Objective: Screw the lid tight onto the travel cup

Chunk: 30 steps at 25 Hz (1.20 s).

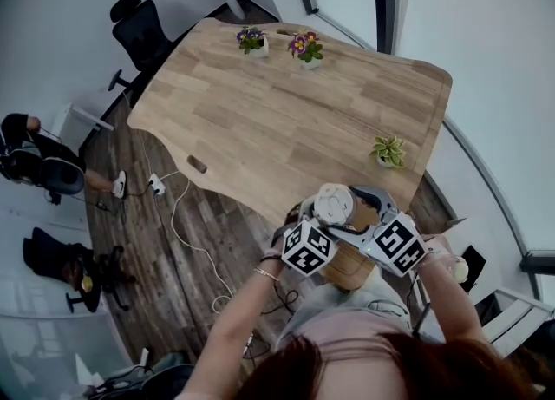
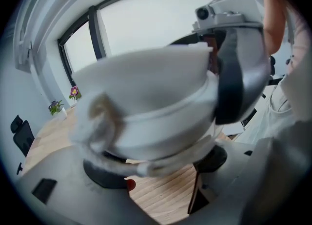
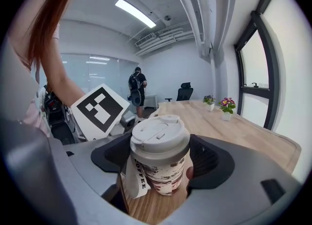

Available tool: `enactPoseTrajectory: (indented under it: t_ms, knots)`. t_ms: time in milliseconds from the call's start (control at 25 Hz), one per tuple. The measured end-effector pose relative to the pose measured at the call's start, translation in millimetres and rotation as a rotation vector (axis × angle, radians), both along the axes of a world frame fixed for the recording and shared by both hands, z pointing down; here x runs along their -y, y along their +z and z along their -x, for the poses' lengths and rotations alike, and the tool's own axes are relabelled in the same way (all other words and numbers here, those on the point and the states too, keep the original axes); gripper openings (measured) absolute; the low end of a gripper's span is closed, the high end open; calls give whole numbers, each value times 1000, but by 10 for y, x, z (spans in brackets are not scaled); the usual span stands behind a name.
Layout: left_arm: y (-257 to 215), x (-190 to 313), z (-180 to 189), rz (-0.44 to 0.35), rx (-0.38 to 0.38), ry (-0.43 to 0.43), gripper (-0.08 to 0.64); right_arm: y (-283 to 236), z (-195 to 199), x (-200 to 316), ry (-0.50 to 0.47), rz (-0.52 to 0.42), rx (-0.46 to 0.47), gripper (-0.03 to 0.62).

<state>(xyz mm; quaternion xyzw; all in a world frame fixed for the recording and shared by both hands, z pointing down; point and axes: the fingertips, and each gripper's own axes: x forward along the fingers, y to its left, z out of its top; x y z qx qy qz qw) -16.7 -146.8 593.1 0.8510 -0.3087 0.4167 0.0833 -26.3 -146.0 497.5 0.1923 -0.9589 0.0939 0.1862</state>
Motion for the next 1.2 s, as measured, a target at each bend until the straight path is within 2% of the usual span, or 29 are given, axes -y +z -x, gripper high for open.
enactPoseTrajectory:
  t_ms: [120,560,880,1200]
  knots:
    - [2,-9,-19,16,7,-12,356,5,-6,-12,39,1,-2,377]
    - [-1,-38,-21,-6,-10,-44,357,24,-65,-65,145,3,-19,376]
    - [-3,-120,35,14,16,-7,357,27,-119,-108,249,-7,-51,365]
    - [-128,-239,129,-36,-6,9,356,9,-149,-149,356,-23,-65,334]
